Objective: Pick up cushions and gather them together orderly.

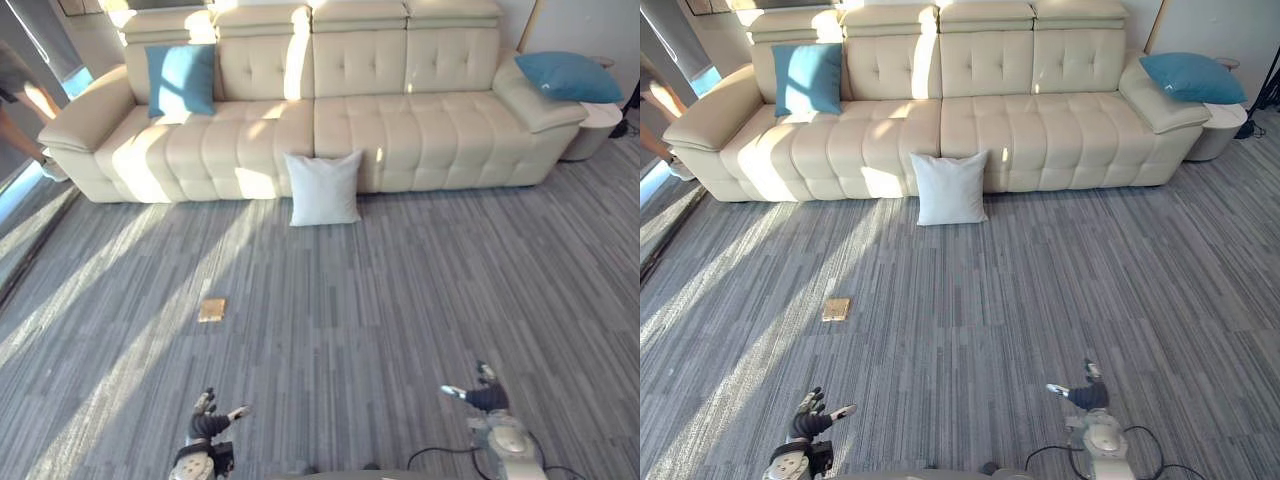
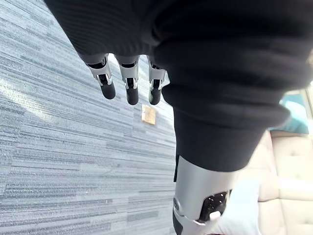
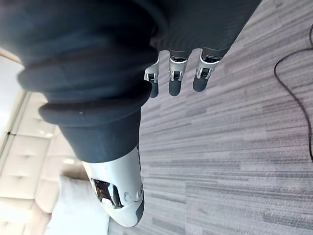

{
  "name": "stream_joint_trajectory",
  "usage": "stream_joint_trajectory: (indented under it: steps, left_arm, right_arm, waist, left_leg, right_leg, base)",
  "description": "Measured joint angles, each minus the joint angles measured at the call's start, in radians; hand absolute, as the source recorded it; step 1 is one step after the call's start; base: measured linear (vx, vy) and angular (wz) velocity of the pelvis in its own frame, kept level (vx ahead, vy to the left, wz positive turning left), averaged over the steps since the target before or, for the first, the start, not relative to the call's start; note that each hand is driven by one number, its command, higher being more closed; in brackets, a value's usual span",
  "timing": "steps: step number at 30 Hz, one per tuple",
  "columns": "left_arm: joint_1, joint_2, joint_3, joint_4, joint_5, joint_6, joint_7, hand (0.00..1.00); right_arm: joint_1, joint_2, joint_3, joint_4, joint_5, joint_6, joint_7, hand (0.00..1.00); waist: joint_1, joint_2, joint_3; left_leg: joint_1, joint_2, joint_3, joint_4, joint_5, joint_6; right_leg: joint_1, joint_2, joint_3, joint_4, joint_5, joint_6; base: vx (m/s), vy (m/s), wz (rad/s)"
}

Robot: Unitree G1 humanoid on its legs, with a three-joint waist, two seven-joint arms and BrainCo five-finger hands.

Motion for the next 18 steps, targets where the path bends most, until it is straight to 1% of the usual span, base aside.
stream_joint_trajectory:
  steps: [5, 9, 15, 18]
  left_arm:
    - [0.001, -0.001, 0.006, 0.000, -0.002, 0.000, -0.005, 0.00]
    - [0.005, -0.006, 0.041, -0.001, -0.003, 0.000, -0.009, 0.00]
    - [0.010, -0.018, 0.038, -0.003, -0.004, 0.009, -0.019, 0.00]
    - [0.010, -0.025, 0.035, -0.007, -0.004, 0.019, -0.019, 0.00]
  right_arm:
    - [0.000, -0.002, -0.016, 0.000, -0.001, 0.000, 0.001, 0.00]
    - [0.000, -0.001, -0.058, 0.000, 0.001, 0.002, -0.001, 0.00]
    - [-0.002, 0.002, -0.061, 0.006, 0.004, 0.007, -0.004, 0.00]
    - [-0.006, 0.010, -0.061, 0.011, 0.004, 0.024, -0.019, 0.00]
  waist:
    - [-0.006, 0.000, 0.000]
    - [-0.009, 0.001, 0.001]
    - [-0.010, 0.002, 0.001]
    - [-0.010, 0.002, 0.001]
  left_leg:
    - [-0.003, 0.000, -0.007, -0.001, 0.000, 0.000]
    - [-0.008, 0.000, -0.011, -0.001, 0.000, 0.000]
    - [-0.028, 0.000, -0.010, -0.001, 0.000, 0.000]
    - [-0.045, 0.000, -0.007, 0.000, -0.001, 0.000]
  right_leg:
    - [0.000, 0.000, -0.010, -0.001, -0.003, 0.004]
    - [-0.002, 0.000, -0.013, -0.001, -0.004, 0.005]
    - [-0.025, -0.001, -0.014, 0.002, -0.004, 0.005]
    - [-0.043, -0.001, -0.011, 0.003, -0.004, 0.005]
  base:
    - [0.00, -0.014, 0.04]
    - [-0.02, -0.012, 0.03]
    - [-0.03, -0.013, 0.00]
    - [0.00, -0.007, -0.04]
